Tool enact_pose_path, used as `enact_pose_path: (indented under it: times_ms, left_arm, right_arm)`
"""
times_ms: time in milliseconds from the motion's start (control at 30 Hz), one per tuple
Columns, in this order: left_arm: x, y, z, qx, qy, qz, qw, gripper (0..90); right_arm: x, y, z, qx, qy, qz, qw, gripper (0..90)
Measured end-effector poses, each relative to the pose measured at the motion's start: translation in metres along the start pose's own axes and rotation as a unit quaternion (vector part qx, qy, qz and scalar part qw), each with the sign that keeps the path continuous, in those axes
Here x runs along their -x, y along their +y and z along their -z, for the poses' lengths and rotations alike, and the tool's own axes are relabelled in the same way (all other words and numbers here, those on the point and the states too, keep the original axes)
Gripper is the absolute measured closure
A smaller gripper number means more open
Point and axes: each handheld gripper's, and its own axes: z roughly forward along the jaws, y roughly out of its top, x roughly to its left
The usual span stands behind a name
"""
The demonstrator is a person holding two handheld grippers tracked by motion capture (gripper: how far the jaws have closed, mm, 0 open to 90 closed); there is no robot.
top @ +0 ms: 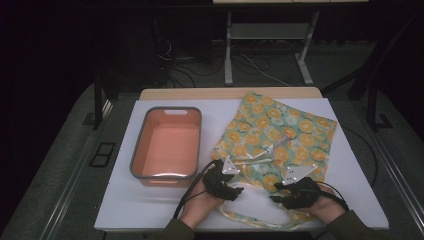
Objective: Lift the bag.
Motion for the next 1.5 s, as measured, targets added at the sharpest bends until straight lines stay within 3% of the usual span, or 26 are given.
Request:
enact_pose_path:
  times_ms: [133,200,300,433,600,800,933,1133,1333,1500]
  left_arm:
    - [-0.003,-0.001,-0.002,0.011,0.018,-0.003,0.9998,41.6]
    - [-0.007,-0.002,-0.003,0.015,0.008,0.009,0.9998,41.5]
    - [-0.007,-0.004,-0.003,0.025,0.01,0.014,0.9995,46.0]
    - [-0.006,-0.004,-0.003,0.03,0.013,0.026,0.9992,71.2]
    - [-0.004,-0.002,-0.004,0.025,0.007,0.027,0.9993,88.1]
    - [-0.005,0.0,-0.001,0.034,-0.01,0.043,0.9985,89.3]
    - [-0.005,0.006,0.007,0.066,-0.009,0.047,0.9967,89.3]
    - [-0.008,0.016,0.019,0.111,-0.017,0.062,0.9917,89.3]
    - [-0.008,0.03,0.025,0.143,-0.013,0.054,0.9881,89.3]
    - [-0.015,0.044,0.031,0.173,-0.007,0.057,0.9833,89.4]
  right_arm:
    - [0.003,-0.001,0.0,0.002,0.0,-0.007,1.0,59.9]
    - [0.003,-0.001,0.0,0.001,-0.001,-0.009,1.0,61.8]
    - [0.004,-0.001,0.0,0.003,-0.004,-0.013,0.9999,69.3]
    - [0.005,0.0,0.0,-0.001,-0.008,-0.014,0.9999,83.8]
    - [0.006,0.001,0.0,-0.005,-0.015,-0.011,0.9998,89.4]
    - [0.01,0.001,0.004,0.009,-0.026,-0.02,0.9994,89.8]
    - [0.017,0.002,0.011,0.028,-0.034,-0.031,0.9986,89.8]
    - [0.029,0.004,0.021,0.058,-0.048,-0.044,0.9962,89.8]
    - [0.044,0.008,0.03,0.084,-0.067,-0.056,0.9926,89.8]
    - [0.057,0.016,0.038,0.113,-0.082,-0.065,0.9881,89.8]
